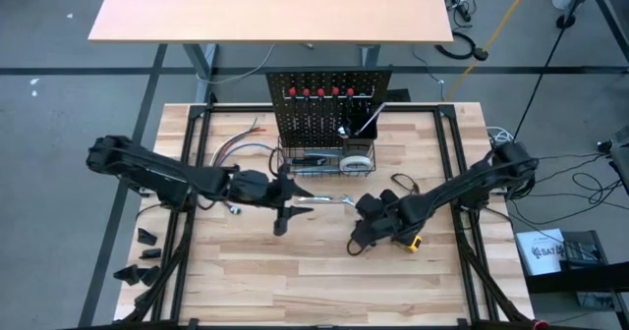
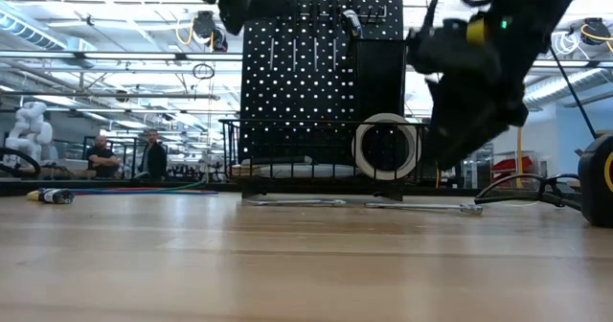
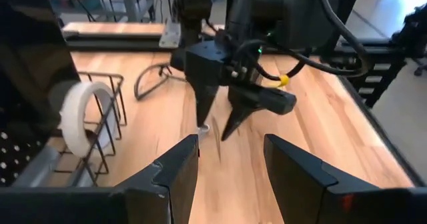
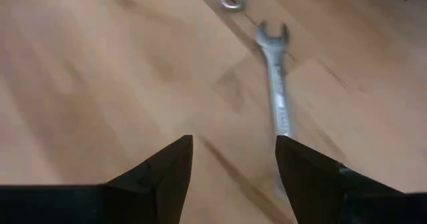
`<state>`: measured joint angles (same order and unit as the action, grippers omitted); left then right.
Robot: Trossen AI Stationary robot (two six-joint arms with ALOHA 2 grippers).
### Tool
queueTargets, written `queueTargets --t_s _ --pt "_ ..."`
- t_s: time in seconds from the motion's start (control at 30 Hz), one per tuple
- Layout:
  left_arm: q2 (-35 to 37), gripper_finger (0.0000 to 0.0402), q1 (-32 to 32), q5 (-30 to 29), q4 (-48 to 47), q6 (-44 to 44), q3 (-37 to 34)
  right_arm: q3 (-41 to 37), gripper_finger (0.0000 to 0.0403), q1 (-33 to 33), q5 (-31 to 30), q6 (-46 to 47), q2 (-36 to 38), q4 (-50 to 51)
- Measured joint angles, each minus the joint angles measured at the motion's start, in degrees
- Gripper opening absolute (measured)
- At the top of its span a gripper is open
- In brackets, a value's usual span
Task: Hang tools onto peg board
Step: Put the wrench into the pegboard bin
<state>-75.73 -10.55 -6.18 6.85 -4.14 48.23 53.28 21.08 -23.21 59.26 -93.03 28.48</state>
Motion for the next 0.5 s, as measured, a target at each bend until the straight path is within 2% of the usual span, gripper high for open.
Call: queueTargets --t_s 0.33,0.5 --pt "-1.4 0.0173 -0.1 0.1 3.4 -1.6 0.0 0.0 0.0209 -1.3 -2.8 -5.8 -3.8 2.5" --pt "-1.4 0.0173 -0.1 0.1 3.8 -3.3 0.0 0.0 0.0209 -3.9 0.2 -12.0 -3.3 1.7"
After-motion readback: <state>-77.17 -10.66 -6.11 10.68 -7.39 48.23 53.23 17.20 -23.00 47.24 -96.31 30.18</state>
